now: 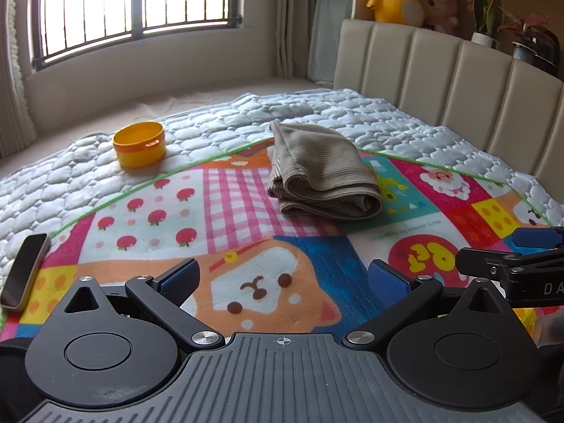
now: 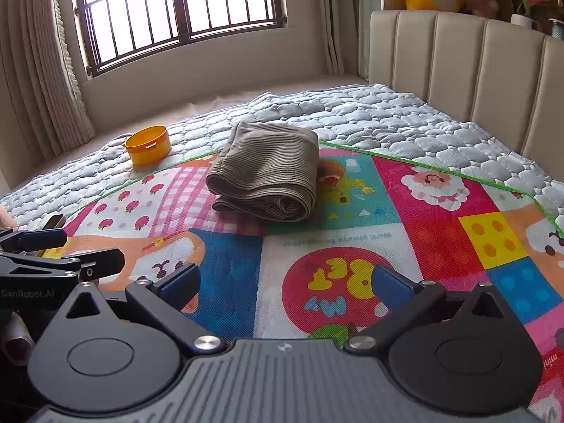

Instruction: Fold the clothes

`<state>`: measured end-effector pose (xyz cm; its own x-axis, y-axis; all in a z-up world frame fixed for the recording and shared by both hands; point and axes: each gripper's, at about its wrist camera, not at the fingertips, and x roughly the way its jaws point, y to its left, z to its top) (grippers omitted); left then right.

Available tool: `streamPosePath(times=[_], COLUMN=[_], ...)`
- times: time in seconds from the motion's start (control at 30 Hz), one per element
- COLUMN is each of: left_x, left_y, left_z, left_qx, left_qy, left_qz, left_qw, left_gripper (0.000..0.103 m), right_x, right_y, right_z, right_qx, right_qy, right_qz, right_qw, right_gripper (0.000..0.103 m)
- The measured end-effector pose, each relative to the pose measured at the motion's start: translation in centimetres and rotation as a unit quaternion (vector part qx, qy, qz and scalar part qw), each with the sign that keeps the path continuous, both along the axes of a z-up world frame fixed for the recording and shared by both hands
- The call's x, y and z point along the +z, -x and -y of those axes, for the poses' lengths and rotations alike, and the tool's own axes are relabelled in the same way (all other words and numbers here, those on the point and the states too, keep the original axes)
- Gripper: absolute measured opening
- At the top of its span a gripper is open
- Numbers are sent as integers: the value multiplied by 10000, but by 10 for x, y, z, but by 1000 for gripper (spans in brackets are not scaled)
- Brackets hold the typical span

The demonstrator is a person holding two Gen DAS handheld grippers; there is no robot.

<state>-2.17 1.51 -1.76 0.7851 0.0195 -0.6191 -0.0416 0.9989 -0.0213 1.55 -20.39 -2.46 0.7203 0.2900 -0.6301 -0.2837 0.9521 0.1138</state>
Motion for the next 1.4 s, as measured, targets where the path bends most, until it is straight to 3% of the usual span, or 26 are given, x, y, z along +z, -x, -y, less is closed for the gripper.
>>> streamPosePath(times=[1.4], left_x=[3], left_y=[3], left_z=[-3], left_qx=[-73], left_qy=[151], left_qz=[153], left_qw=[9997], left_gripper=[103], right_x=[-2], right_y=[-2], right_z=[1], right_qx=[-18], right_qy=[-32], right_qz=[-105], right_qw=[9999], right_gripper=[103])
